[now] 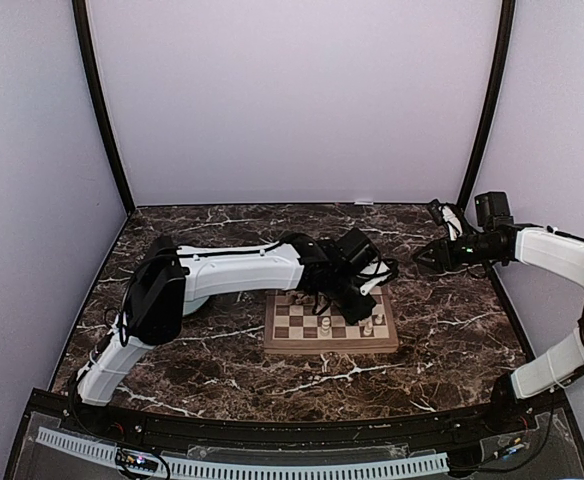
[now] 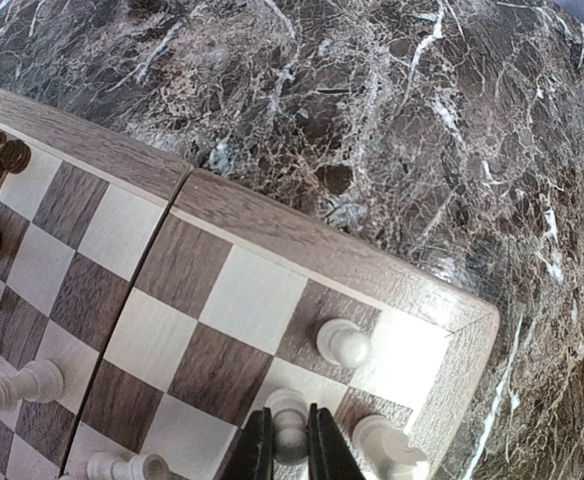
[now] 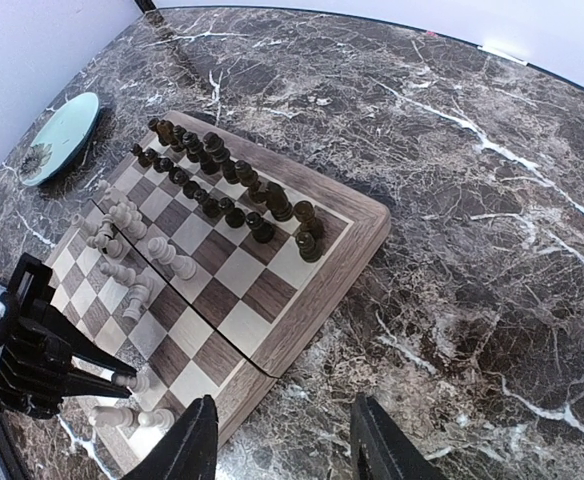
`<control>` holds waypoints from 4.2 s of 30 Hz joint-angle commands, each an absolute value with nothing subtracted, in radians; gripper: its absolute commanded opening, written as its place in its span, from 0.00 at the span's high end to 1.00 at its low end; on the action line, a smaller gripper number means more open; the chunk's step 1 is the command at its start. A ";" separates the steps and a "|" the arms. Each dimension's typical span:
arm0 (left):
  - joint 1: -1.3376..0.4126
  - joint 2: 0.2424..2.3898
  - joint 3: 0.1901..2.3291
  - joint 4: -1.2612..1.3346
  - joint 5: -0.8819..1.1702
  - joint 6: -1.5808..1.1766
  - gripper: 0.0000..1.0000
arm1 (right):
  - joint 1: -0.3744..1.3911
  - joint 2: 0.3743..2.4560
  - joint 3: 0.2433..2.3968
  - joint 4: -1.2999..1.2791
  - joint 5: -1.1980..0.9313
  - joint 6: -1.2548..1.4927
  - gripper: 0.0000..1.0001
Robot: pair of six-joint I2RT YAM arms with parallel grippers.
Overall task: Set up the chess pieces on the board
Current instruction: Place the pawn at g2, then pick up the queen from the chessboard.
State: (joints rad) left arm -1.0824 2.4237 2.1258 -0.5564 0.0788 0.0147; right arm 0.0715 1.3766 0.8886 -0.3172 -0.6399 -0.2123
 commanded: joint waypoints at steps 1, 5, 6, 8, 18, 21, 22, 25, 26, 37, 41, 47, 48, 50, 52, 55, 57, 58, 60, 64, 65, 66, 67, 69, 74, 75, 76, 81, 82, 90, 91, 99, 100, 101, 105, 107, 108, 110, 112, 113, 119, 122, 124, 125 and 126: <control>-1.082 2.436 2.163 -0.602 0.130 0.021 0.91 | 0.067 1.379 0.895 -0.313 -0.661 -0.225 0.53; -1.083 2.444 2.174 -0.609 0.129 0.023 0.91 | 0.067 1.377 0.894 -0.313 -0.661 -0.225 0.53; -1.083 2.445 2.175 -0.613 0.125 0.025 0.91 | 0.068 1.376 0.894 -0.314 -0.661 -0.225 0.53; -1.083 2.448 2.177 -0.619 0.117 0.027 0.91 | 0.068 1.377 0.893 -0.314 -0.661 -0.227 0.53; -1.083 2.453 2.188 -0.625 0.097 0.025 0.85 | 0.068 1.382 0.894 -0.316 -0.666 -0.228 0.53; -1.083 2.452 2.192 -0.629 0.095 0.026 0.84 | 0.068 1.383 0.896 -0.317 -0.666 -0.228 0.53; -1.082 2.452 2.194 -0.629 0.096 0.025 0.83 | 0.068 1.383 0.896 -0.317 -0.666 -0.228 0.53; -1.082 2.451 2.198 -0.632 0.092 0.026 0.81 | 0.068 1.384 0.896 -0.317 -0.667 -0.229 0.53; -1.083 2.449 2.198 -0.631 0.093 0.026 0.81 | 0.067 1.384 0.896 -0.317 -0.667 -0.229 0.53; -1.082 2.424 2.198 -0.615 0.062 0.034 0.77 | 0.067 1.384 0.896 -0.320 -0.669 -0.228 0.53; -1.072 2.391 2.194 -0.623 0.054 0.045 0.73 | 0.068 1.384 0.896 -0.321 -0.672 -0.228 0.54; -1.028 2.266 2.098 -0.566 0.120 0.035 0.59 | 0.067 1.388 0.897 -0.323 -0.681 -0.232 0.54; -1.016 2.247 2.082 -0.540 0.142 0.025 0.58 | 0.067 1.388 0.898 -0.325 -0.681 -0.235 0.54; -0.998 2.191 2.017 -0.493 0.174 0.011 0.57 | 0.067 1.386 0.897 -0.326 -0.683 -0.239 0.54; -0.981 2.129 1.941 -0.429 0.207 0.005 0.56 | 0.069 1.387 0.896 -0.324 -0.683 -0.238 0.54; -0.951 2.029 1.803 -0.328 0.272 -0.061 0.56 | 0.071 1.388 0.898 -0.329 -0.681 -0.243 0.54; -0.919 1.971 1.722 -0.270 0.308 -0.104 0.56 | 0.090 1.390 0.903 -0.334 -0.645 -0.256 0.54; -0.897 1.935 1.674 -0.256 0.316 -0.120 0.56 | 0.111 1.390 0.913 -0.343 -0.615 -0.270 0.55; -0.862 1.892 1.623 -0.234 0.327 -0.154 0.56 | 0.167 1.394 0.929 -0.356 -0.554 -0.294 0.56; -0.806 1.838 1.568 -0.271 0.286 -0.166 0.56 | 0.289 1.433 0.979 -0.372 -0.466 -0.324 0.61; -0.792 1.832 1.558 -0.279 0.272 -0.155 0.56 | 0.312 1.461 0.998 -0.377 -0.450 -0.327 0.63; -0.783 1.819 1.529 -0.277 0.257 -0.147 0.56 | 0.342 1.485 1.024 -0.385 -0.435 -0.329 0.65; -0.769 1.812 1.512 -0.265 0.248 -0.137 0.57 | 0.361 1.514 1.051 -0.394 -0.424 -0.331 0.67; -0.742 1.793 1.453 -0.223 0.238 -0.147 0.57 | 0.398 1.574 1.119 -0.425 -0.413 -0.331 0.68; -0.688 1.727 1.295 -0.071 0.277 -0.218 0.57 | 0.485 1.707 1.261 -0.496 -0.377 -0.333 0.66; -0.682 1.716 1.284 -0.064 0.279 -0.222 0.57 | 0.494 1.730 1.281 -0.503 -0.365 -0.329 0.65; -0.680 1.711 1.280 -0.060 0.285 -0.226 0.57 | 0.501 1.752 1.305 -0.513 -0.356 -0.324 0.64; -0.672 1.683 1.256 -0.050 0.280 -0.231 0.57 | 0.508 1.842 1.392 -0.561 -0.348 -0.315 0.64; -0.672 1.681 1.256 -0.050 0.281 -0.234 0.57 | 0.510 1.848 1.397 -0.564 -0.349 -0.316 0.64; -0.668 1.671 1.258 -0.059 0.288 -0.241 0.57 | 0.523 1.874 1.394 -0.569 -0.376 -0.315 0.63; -0.668 1.672 1.258 -0.057 0.293 -0.244 0.57 | 0.524 1.876 1.392 -0.566 -0.378 -0.312 0.63; -0.668 1.679 1.258 -0.058 0.302 -0.247 0.57 | 0.531 1.901 1.415 -0.561 -0.387 -0.302 0.63; -0.667 1.681 1.258 -0.058 0.302 -0.247 0.57 | 0.533 1.909 1.420 -0.563 -0.385 -0.301 0.62; -0.668 1.681 1.257 -0.059 0.302 -0.246 0.57 | 0.535 1.915 1.428 -0.565 -0.384 -0.299 0.62; -0.666 1.682 1.260 -0.063 0.296 -0.241 0.57 | 0.542 1.936 1.450 -0.572 -0.384 -0.292 0.65; -0.666 1.683 1.262 -0.065 0.295 -0.240 0.57 | 0.544 1.941 1.454 -0.575 -0.383 -0.292 0.68; -0.667 1.684 1.261 -0.065 0.296 -0.239 0.57 | 0.545 1.942 1.455 -0.574 -0.383 -0.293 0.70; -0.667 1.684 1.262 -0.067 0.297 -0.239 0.57 | 0.546 1.940 1.453 -0.576 -0.384 -0.294 0.76; -0.667 1.684 1.262 -0.068 0.297 -0.238 0.57 | 0.546 1.933 1.448 -0.576 -0.380 -0.294 0.80; -0.666 1.685 1.262 -0.068 0.297 -0.238 0.57 | 0.547 1.926 1.445 -0.575 -0.374 -0.293 0.82; -0.667 1.686 1.264 -0.071 0.293 -0.235 0.57 | 0.547 1.845 1.418 -0.573 -0.328 -0.293 0.89; -0.665 1.687 1.265 -0.072 0.292 -0.235 0.57 | 0.546 1.783 1.397 -0.571 -0.313 -0.302 0.89; -0.664 1.686 1.266 -0.072 0.291 -0.235 0.57 | 0.547 1.741 1.381 -0.574 -0.318 -0.308 0.89; -0.664 1.687 1.266 -0.072 0.291 -0.235 0.57 | 0.548 1.725 1.370 -0.575 -0.327 -0.309 0.89; -0.663 1.687 1.266 -0.071 0.290 -0.235 0.57 | 0.548 1.708 1.361 -0.578 -0.337 -0.311 0.89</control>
